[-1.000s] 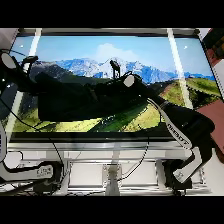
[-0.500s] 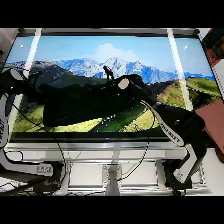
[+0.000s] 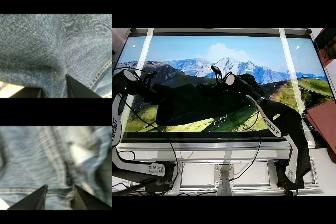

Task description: Fold the clothes and pants, and hang the long-sleeved shirts on hangers.

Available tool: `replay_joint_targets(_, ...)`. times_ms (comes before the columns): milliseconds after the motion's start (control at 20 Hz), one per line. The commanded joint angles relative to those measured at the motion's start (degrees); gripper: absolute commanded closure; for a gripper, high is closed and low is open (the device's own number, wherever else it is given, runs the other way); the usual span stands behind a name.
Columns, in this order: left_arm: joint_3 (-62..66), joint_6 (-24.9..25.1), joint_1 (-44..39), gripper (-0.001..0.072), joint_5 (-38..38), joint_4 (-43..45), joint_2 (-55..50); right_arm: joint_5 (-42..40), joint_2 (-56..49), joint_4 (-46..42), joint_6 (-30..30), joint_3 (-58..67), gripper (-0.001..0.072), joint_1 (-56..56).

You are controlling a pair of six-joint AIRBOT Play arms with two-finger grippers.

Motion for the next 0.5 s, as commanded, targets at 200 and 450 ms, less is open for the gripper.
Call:
replay_joint_targets(200,-0.02,0.09,0.02,0.0392,0.11,-0.31,-0.04,5.05,-3.54,3.80,-0.55,1.81,0.0248,-0.50)
replay_joint_targets(450,-0.02,0.09,0.02,0.0391,0.42,-1.18,-0.04,3.10,-4.61,9.60,-3.39,1.84,0.0248,1.40)
